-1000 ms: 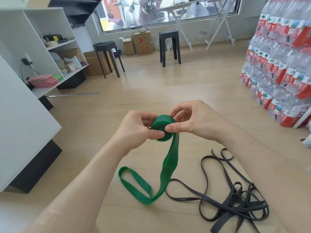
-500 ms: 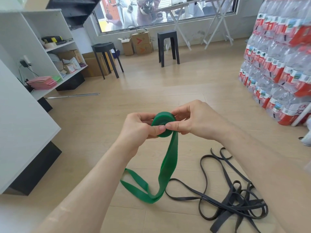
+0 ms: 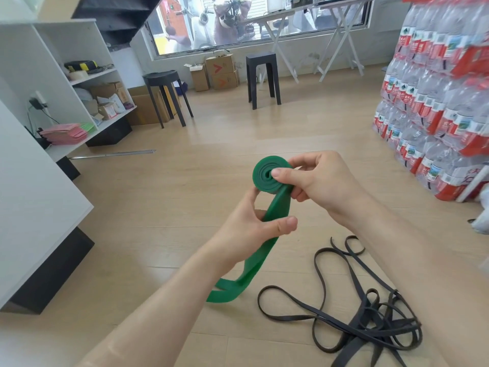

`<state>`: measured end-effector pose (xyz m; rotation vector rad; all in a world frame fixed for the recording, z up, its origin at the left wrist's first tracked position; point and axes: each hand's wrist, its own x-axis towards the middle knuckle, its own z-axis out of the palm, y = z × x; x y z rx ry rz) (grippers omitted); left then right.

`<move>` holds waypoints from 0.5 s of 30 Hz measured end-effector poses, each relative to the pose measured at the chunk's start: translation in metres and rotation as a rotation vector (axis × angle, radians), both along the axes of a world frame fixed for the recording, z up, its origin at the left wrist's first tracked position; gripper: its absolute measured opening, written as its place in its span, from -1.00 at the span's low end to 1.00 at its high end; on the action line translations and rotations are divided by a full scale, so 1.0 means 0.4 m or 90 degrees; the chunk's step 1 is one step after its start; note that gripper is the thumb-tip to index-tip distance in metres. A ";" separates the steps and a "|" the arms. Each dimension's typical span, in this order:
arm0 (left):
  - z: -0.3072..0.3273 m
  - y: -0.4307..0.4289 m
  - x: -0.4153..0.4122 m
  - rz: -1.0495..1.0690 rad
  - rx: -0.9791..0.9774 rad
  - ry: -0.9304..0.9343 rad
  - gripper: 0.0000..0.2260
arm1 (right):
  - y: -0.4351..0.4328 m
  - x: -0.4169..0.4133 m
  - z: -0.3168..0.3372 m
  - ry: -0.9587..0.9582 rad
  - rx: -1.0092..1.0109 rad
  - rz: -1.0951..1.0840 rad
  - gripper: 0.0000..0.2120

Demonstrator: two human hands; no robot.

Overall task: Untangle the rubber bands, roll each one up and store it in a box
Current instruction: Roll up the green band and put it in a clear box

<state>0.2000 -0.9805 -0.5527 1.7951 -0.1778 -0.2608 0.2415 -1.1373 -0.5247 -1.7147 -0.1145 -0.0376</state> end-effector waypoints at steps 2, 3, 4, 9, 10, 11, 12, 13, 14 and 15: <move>0.005 -0.002 -0.001 0.046 0.071 -0.082 -0.47 | 0.000 0.002 -0.006 0.018 -0.001 -0.021 -0.79; 0.011 0.003 0.002 0.063 0.128 -0.124 -0.50 | -0.001 0.003 -0.008 0.031 0.004 -0.025 -0.78; 0.017 0.010 0.006 0.075 0.193 -0.162 -0.49 | -0.002 0.003 -0.009 0.042 0.010 -0.025 -0.77; 0.045 0.044 0.009 0.134 0.352 -0.269 -0.42 | 0.008 0.004 -0.015 0.089 0.029 0.001 -0.76; 0.052 0.049 0.008 0.150 0.358 -0.281 -0.43 | 0.010 0.005 -0.016 0.098 0.032 0.007 -0.77; 0.058 0.054 0.009 0.166 0.365 -0.294 -0.45 | 0.012 0.004 -0.015 0.107 0.035 0.014 -0.77; 0.064 0.058 0.009 0.177 0.372 -0.309 -0.46 | 0.013 0.004 -0.013 0.114 0.039 0.023 -0.79; 0.067 0.061 0.008 0.180 0.381 -0.326 -0.47 | 0.013 0.003 -0.009 0.123 0.044 0.035 -0.80; 0.070 0.063 0.007 0.174 0.389 -0.342 -0.46 | 0.012 0.002 -0.005 0.132 0.048 0.050 -0.81; 0.071 0.066 0.008 0.161 0.393 -0.352 -0.43 | 0.010 0.001 -0.002 0.143 0.048 0.066 -0.83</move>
